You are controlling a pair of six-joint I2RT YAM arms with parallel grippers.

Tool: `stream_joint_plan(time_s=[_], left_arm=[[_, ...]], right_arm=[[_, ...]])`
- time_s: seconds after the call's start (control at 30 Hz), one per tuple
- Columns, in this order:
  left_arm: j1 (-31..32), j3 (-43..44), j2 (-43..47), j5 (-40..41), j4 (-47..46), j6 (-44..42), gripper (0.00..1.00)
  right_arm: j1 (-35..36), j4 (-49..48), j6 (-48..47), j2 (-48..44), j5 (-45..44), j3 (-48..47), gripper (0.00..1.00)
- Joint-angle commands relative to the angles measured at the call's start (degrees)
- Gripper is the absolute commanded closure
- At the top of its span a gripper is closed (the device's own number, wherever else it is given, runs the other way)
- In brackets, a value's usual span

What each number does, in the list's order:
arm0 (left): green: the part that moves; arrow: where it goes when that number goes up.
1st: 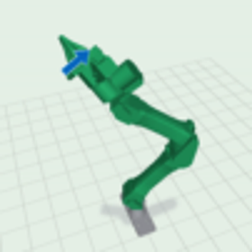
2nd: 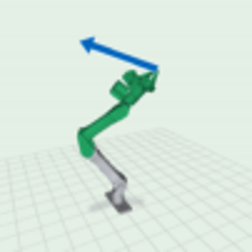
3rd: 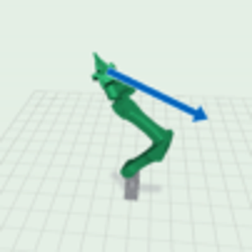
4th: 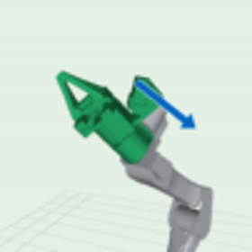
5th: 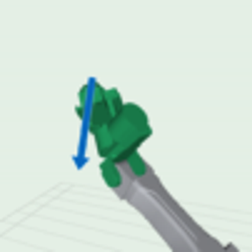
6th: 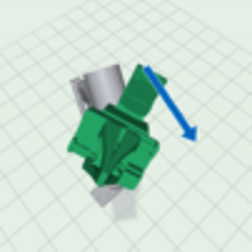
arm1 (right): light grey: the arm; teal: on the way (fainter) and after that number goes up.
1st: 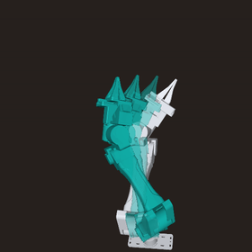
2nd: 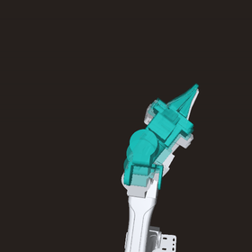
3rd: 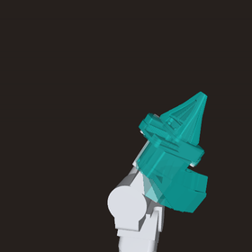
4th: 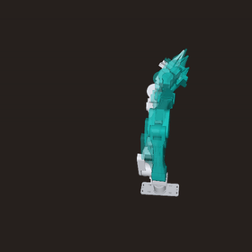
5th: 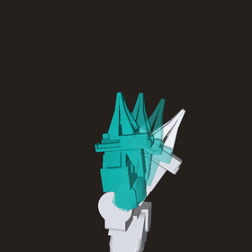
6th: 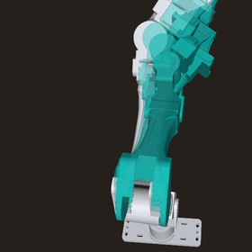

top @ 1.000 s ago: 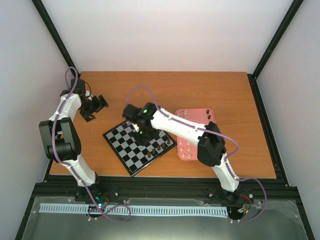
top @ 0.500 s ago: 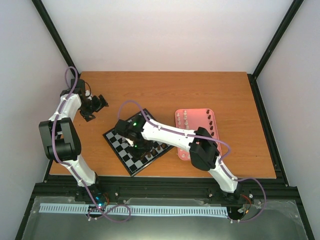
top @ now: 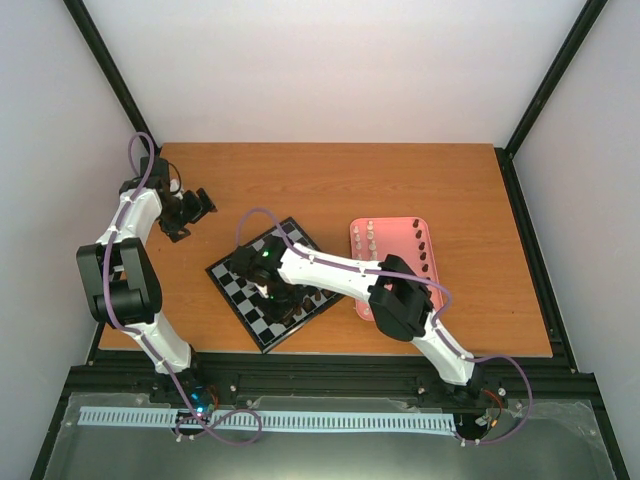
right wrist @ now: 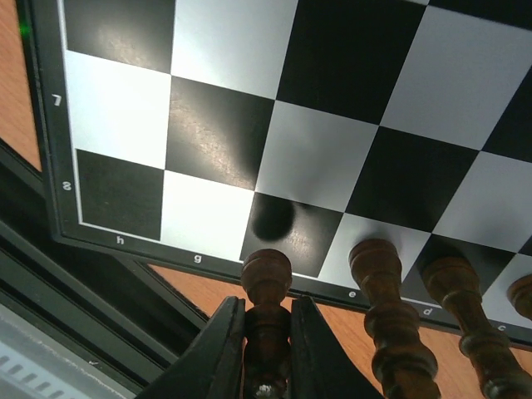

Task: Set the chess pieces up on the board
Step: Place the chess piece on the chessboard.

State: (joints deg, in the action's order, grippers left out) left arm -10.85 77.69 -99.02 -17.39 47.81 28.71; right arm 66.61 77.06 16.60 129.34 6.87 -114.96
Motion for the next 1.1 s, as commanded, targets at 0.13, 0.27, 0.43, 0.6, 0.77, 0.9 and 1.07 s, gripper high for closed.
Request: stream_joint_plan(time_s=[0.13, 0.27, 0.43, 0.6, 0.77, 0.9, 1.07], left_arm=[[0.1, -0.3, 1.9, -0.4, -1.0, -0.2, 0.00], [0.2, -0.3, 1.7, -0.6, -1.1, -0.2, 0.00], [0.2, -0.4, 1.7, -0.7, -1.1, -0.3, 0.00], [0.2, -0.4, 1.7, -0.7, -1.2, -0.3, 0.00], [0.2, -0.3, 1.6, -0.7, -1.1, -0.4, 0.00], [0.2, -0.4, 1.6, -0.8, -1.1, -0.4, 0.00], [0.2, -0.5, 1.6, -0.7, -1.1, -0.4, 0.00]], right_arm=[[0.5, -1.3, 0.2, 0.9, -0.7, 1.8, 0.94], [0.5, -2.1, 0.3, 0.7, -1.6, 2.6, 0.94], [0.5, -2.1, 0.4, 1.0, -2.7, 2.7, 0.93], [0.5, -2.4, 0.2, 1.2, -3.4, 2.6, 0.91], [0.5, -2.7, -0.2, 0.9, -2.8, 2.7, 0.85], [0.5, -3.5, -0.7, 0.1, -2.0, 3.3, 0.80], [0.4, -3.6, -1.2, -0.1, -1.3, 3.5, 0.78]])
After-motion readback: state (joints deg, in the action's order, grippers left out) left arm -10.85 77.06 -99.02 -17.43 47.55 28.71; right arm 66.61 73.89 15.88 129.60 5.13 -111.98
